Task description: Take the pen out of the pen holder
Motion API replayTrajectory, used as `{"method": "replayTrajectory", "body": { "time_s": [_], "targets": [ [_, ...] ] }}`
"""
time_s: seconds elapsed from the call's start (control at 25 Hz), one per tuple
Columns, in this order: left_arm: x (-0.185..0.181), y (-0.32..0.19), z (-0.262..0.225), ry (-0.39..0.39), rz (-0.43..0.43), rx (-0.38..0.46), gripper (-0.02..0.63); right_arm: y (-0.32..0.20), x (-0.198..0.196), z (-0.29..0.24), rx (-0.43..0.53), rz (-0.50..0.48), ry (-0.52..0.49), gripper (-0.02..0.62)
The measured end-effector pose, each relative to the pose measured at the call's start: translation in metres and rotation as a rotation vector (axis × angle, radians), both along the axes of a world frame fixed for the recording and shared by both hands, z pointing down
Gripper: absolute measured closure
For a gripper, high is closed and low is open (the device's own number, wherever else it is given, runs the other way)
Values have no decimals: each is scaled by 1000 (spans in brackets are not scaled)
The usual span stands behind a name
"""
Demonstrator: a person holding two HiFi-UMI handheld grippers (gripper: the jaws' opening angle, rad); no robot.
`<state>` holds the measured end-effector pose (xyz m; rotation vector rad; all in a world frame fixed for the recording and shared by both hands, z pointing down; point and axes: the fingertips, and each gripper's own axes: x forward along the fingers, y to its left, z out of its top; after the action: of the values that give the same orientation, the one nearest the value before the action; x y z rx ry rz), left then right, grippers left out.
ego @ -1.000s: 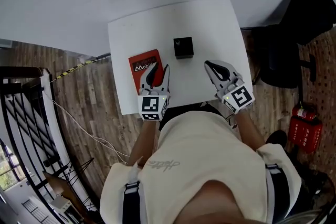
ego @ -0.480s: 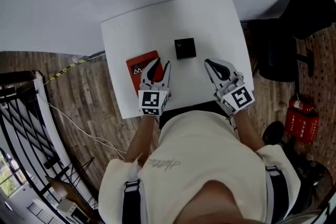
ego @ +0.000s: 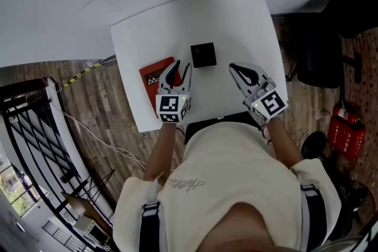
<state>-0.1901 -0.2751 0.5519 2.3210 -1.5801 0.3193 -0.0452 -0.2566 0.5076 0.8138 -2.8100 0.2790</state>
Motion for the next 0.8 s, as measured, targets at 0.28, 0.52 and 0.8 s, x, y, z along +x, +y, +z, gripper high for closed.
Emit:
{"method": "replayTrajectory", "body": {
  "time_s": [0.28, 0.52, 0.8],
  "targets": [
    [16, -19, 20, -12, 23, -43, 460, -4, 15, 15, -40, 7, 0, 588],
    [24, -31, 33, -22, 35, -63, 460, -13, 23, 27, -67, 19, -5, 588],
    [31, -44, 40, -36, 40, -70, 460, -21, 32, 31, -93, 42, -19, 588]
  ]
}}
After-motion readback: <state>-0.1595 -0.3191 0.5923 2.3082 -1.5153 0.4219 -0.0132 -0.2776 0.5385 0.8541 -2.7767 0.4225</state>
